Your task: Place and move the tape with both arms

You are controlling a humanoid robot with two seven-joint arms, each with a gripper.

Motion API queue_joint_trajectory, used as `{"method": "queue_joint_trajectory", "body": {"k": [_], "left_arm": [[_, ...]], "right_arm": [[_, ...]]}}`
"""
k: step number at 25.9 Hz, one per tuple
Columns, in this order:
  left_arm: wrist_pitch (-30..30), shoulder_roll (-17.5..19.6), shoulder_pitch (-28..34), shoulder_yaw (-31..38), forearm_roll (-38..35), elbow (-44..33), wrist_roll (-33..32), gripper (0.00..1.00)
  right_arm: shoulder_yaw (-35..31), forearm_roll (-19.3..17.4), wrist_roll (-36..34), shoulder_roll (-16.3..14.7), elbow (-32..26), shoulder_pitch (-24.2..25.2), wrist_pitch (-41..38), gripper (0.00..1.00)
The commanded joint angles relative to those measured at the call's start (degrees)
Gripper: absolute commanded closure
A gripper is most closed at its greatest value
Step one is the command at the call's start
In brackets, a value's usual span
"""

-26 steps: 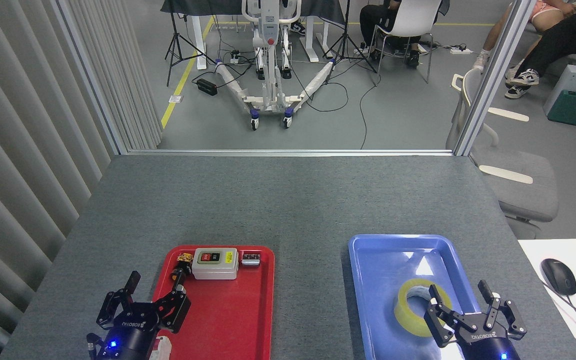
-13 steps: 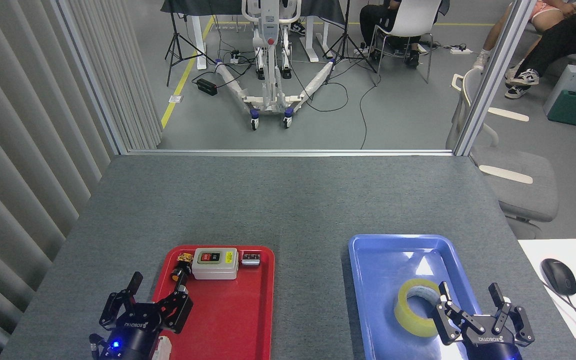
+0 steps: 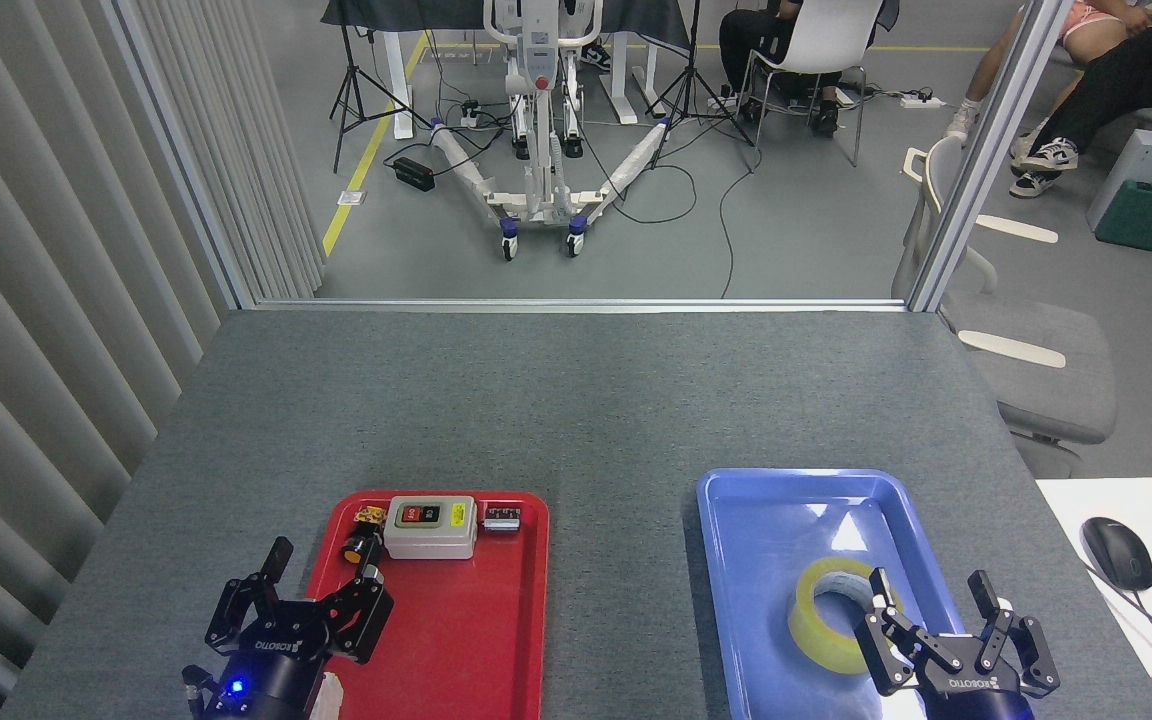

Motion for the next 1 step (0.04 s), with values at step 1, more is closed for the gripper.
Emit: {"method": "queue_joint_trajectory", "body": {"k": [1], "left_arm": [[-0.27,-0.10,0.05,0.07,-0.09,0.17,0.08,0.00]], "right_arm": [[0.10,0.03,-0.06,0.14,0.00,0.11,-0.12,0.00]]}}
